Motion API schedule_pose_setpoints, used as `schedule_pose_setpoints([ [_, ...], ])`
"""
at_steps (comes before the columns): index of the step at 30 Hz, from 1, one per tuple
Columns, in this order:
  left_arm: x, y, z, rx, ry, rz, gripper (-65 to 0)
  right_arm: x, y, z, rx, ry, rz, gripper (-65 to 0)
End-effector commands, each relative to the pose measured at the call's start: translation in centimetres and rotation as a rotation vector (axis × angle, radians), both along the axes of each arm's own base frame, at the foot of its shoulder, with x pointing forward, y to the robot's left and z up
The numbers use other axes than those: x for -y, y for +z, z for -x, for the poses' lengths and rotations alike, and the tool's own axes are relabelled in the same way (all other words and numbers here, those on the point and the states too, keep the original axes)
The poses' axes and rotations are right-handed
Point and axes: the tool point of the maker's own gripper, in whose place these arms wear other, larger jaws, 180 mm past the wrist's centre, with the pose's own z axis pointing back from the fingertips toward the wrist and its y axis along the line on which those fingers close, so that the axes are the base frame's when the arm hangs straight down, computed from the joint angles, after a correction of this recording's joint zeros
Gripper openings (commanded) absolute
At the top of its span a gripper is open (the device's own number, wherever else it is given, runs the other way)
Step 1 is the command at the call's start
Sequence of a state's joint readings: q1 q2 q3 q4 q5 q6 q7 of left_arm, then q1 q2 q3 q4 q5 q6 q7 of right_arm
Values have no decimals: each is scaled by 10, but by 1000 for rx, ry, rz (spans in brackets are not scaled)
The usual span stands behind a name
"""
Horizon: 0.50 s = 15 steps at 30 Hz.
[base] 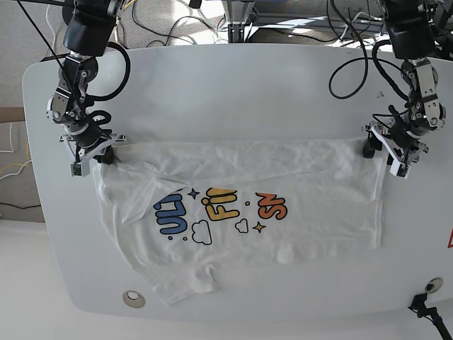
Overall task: Fold the T-shirt properly
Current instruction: 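Drag the shirt back toward the robot with both grippers, then release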
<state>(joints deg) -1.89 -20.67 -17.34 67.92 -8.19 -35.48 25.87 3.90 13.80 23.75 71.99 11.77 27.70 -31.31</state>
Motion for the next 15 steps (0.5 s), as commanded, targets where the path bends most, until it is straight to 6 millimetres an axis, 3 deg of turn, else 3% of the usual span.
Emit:
schedule_pose_setpoints([
  [1,-10,3,1,-5,3,-30,-366,3,3,-1,-8,13,20,-650],
  [4,-9,2,3,-8,2,-30,-534,4,-1,5,-21,10,20,-650],
  [6,-9,-4,13,-29,-1,-33,-598,5,-3,9,-29,9,20,-650],
  [11,-8,-12,37,-60,-20,-52,-600,5,-6,32,-47,25,51,-650],
  [15,-2,-18,71,-98,-57,-78,-600,2,-2,63,-76,60,102,-650],
])
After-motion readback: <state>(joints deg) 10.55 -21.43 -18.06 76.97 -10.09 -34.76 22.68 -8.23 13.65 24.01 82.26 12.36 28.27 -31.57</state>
